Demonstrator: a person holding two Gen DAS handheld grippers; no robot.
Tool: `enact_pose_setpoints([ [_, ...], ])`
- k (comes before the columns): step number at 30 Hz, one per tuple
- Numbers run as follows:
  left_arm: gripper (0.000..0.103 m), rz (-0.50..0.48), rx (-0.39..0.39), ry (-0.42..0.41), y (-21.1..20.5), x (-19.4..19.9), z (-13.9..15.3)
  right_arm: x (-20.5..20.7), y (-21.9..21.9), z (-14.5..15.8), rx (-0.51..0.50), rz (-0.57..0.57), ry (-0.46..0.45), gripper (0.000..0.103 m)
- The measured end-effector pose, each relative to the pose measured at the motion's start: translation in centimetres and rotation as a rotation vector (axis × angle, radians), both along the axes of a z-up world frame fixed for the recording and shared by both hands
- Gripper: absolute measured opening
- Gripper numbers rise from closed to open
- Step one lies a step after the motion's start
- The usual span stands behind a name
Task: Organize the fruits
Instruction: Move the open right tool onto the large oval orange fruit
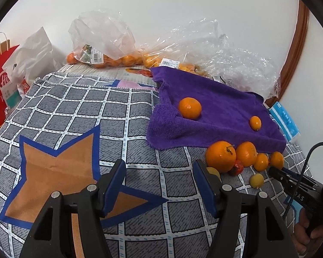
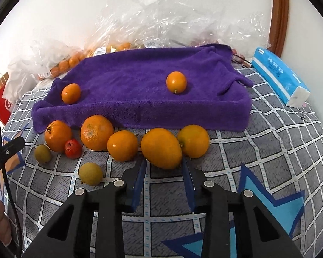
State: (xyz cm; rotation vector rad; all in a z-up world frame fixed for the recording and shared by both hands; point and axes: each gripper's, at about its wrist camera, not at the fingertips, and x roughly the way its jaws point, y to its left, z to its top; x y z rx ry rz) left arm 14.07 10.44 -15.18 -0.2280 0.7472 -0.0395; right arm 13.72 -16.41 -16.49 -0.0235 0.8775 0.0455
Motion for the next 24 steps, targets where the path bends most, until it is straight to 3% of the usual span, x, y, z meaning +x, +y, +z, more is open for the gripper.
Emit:
enact_pose_setpoints([
  [13,0.062,0.013,0.007,0.041,0.1,0.4,-0.5,0.5,1.1,-0.7,-0.05,0.02,0.016,0.034],
  [24,0.062,0.01,-0.003,0.062,0.3,0.8,-0.9,-0.1,-0.1,-0.1,0.01,0.014,-0.024,0.029],
])
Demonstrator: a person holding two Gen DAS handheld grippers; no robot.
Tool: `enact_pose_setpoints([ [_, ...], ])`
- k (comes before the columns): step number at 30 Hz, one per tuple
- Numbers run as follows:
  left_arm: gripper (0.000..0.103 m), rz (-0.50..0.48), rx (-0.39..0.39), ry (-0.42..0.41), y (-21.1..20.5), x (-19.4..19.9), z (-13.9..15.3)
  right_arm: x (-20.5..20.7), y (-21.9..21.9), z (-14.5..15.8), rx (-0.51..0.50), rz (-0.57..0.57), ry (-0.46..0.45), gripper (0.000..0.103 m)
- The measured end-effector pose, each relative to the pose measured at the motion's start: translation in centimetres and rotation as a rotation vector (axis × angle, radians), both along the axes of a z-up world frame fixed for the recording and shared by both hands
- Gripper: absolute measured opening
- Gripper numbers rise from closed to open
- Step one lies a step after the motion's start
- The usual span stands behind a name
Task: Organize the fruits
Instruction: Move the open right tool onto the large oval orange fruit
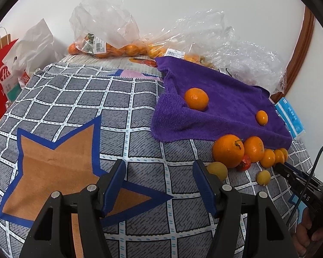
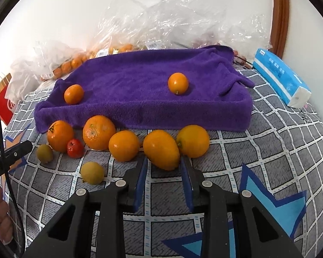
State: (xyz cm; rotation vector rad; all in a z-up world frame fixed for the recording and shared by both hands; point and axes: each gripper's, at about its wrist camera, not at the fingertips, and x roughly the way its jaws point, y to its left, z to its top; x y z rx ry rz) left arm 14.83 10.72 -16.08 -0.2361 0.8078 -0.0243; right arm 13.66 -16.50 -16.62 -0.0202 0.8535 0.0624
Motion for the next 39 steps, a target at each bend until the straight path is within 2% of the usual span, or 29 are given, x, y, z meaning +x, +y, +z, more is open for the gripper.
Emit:
enact_pose_setpoints([
  [2,0.062,0.0,0.0,0.005,0.0,0.1,-0.1,-0.1,0.1,0.1,-0.006,0.005,-0.006,0.026],
  [7,0.062,0.001,-0.003,0.007,0.0,0.0,-0.1,0.0,0.4,-0.1,-0.034,0.015,0.001,0.027],
  [11,0.062,0.002,-0.005,0.01,0.0,0.1,-0.1,0.8,0.7,-0.7,-0.053,0.025,0.038,0.038],
  [13,0.062,0.001,-0.004,0.011,0.0,0.1,-0.1,1.1,0.9,-0.8,-0.064,0.027,0.04,0.039],
  [15,0.062,0.001,-0.005,0.012,0.0,0.1,-0.2,1.3,1.0,-0.8,-0.077,0.026,0.034,0.039],
  [18,0.062,0.001,-0.008,0.012,0.0,0.1,-0.2,1.4,1.0,-0.9,-0.074,0.024,0.031,0.033],
  [27,0.062,-0.002,-0.01,0.012,-0.1,0.1,-0.2,0.2,0.0,-0.1,-0.009,0.014,-0.003,0.033],
  [39,0.062,0.017,-0.047,-0.02,0.5,-0.2,0.1,-1.2,-0.3,1.3,-0.006,0.013,-0.039,0.033],
])
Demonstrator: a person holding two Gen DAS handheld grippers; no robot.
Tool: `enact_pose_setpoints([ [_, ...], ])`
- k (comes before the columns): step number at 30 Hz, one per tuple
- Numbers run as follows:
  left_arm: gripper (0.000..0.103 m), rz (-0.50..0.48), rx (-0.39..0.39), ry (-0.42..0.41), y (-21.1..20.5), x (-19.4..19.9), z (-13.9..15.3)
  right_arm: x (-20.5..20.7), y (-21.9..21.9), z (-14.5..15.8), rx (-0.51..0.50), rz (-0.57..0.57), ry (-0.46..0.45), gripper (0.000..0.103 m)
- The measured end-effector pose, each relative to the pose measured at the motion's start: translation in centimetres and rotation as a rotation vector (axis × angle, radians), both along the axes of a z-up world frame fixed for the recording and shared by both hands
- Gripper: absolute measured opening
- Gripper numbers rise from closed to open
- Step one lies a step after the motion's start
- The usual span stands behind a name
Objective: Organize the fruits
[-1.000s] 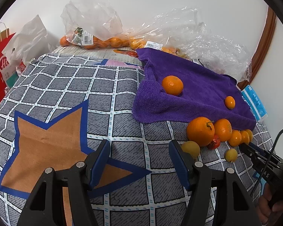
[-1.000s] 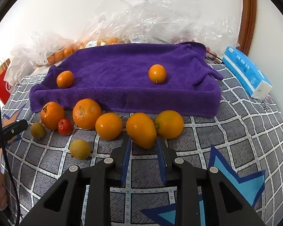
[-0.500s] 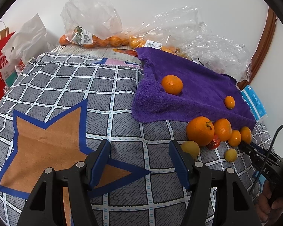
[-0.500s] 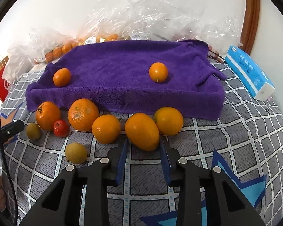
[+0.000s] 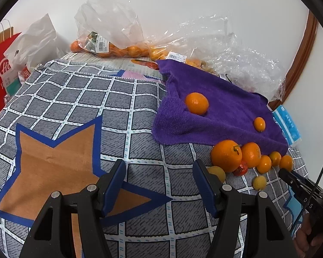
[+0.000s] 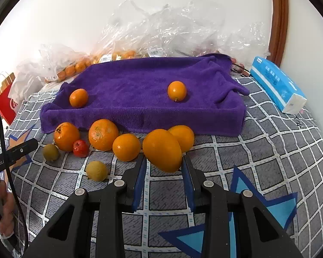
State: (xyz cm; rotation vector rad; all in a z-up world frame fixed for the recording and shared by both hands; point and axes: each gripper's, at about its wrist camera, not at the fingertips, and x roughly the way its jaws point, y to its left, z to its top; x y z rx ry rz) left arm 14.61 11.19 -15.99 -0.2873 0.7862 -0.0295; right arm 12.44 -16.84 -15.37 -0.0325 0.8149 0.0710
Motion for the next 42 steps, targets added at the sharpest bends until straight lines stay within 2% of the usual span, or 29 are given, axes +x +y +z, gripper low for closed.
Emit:
enact_pose_setpoints([
  [7,0.062,-0.022,0.001,-0.016,-0.3,-0.2,0.3,-0.8,-0.2,0.7,0.018,-0.005,-0.014,0.033],
  [12,0.062,-0.02,-0.017,0.011,0.0,0.0,0.3,-1.3,-0.2,0.8,0.019,0.004,-0.015,0.033],
  [18,0.065,-0.042,-0.111,0.032,0.4,-0.7,0.7,-1.9,-0.5,1.2,0.017,0.008,-0.029,0.033],
  [21,0.066,-0.046,-0.128,0.036,0.3,-0.9,1.0,-2.1,-0.8,1.3,0.026,0.002,-0.032,0.033],
  [25,0.07,-0.047,-0.117,0.031,0.0,-1.0,1.2,-2.5,-1.3,1.6,0.03,-0.004,-0.041,0.033],
  [42,0.068,-0.097,-0.065,0.038,-3.1,-0.3,1.6,-3.2,-3.3,2.0,0.035,-0.027,-0.055,0.033],
])
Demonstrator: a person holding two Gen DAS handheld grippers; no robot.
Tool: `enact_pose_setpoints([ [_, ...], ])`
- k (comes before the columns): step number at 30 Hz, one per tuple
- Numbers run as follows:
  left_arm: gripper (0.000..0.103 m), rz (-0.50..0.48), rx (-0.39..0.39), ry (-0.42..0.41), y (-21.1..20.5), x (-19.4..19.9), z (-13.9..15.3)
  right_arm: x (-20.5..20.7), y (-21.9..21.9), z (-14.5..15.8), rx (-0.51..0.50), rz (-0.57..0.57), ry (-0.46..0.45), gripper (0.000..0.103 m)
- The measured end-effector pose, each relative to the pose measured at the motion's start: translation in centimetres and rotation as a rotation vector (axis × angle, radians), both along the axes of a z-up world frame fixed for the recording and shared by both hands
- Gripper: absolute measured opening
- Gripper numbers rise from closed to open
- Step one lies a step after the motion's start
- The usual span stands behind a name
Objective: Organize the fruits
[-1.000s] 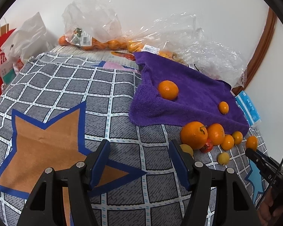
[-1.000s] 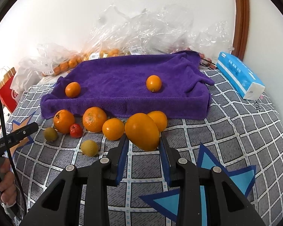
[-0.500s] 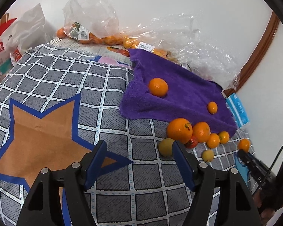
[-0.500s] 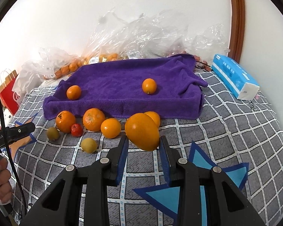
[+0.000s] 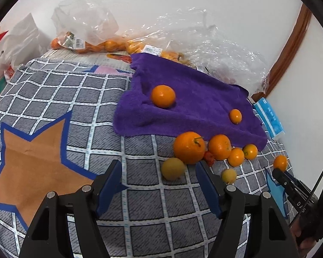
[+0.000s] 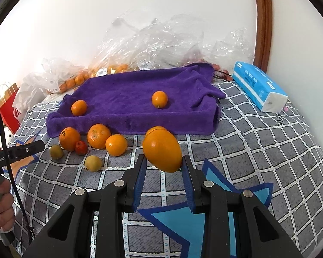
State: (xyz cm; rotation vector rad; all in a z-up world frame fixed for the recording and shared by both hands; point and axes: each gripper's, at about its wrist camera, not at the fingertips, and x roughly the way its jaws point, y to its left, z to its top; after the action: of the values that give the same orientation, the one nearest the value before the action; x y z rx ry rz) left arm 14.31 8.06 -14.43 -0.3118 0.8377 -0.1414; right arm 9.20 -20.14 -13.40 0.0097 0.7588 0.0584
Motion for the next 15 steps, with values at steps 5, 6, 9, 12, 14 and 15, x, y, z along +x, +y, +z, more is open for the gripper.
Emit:
enact_pose_setpoints([
  [5,0.068,-0.013,-0.008,0.002,-0.6,0.4,0.0,0.1,-0.2,-0.1,0.002,-0.006,0.001,0.033],
  [6,0.066,-0.016,-0.003,-0.003,-0.8,0.5,0.0,0.1,-0.2,-0.1,0.002,-0.007,0.001,0.033],
  [9,0.062,-0.025,0.024,-0.009,-1.2,0.5,-0.1,0.3,-0.2,-0.1,0.001,-0.005,0.004,0.033],
  [12,0.057,-0.027,0.041,-0.02,-0.9,0.3,-0.1,0.4,-0.1,-0.1,-0.002,-0.003,0.001,0.033],
  [14,0.053,-0.03,0.025,-0.013,-0.5,0.1,-0.2,0.4,-0.1,0.0,-0.004,-0.004,-0.003,0.033],
  [15,0.052,-0.045,0.008,-0.008,-0.4,0.1,-0.2,0.5,-0.1,0.1,-0.003,-0.003,-0.004,0.033],
])
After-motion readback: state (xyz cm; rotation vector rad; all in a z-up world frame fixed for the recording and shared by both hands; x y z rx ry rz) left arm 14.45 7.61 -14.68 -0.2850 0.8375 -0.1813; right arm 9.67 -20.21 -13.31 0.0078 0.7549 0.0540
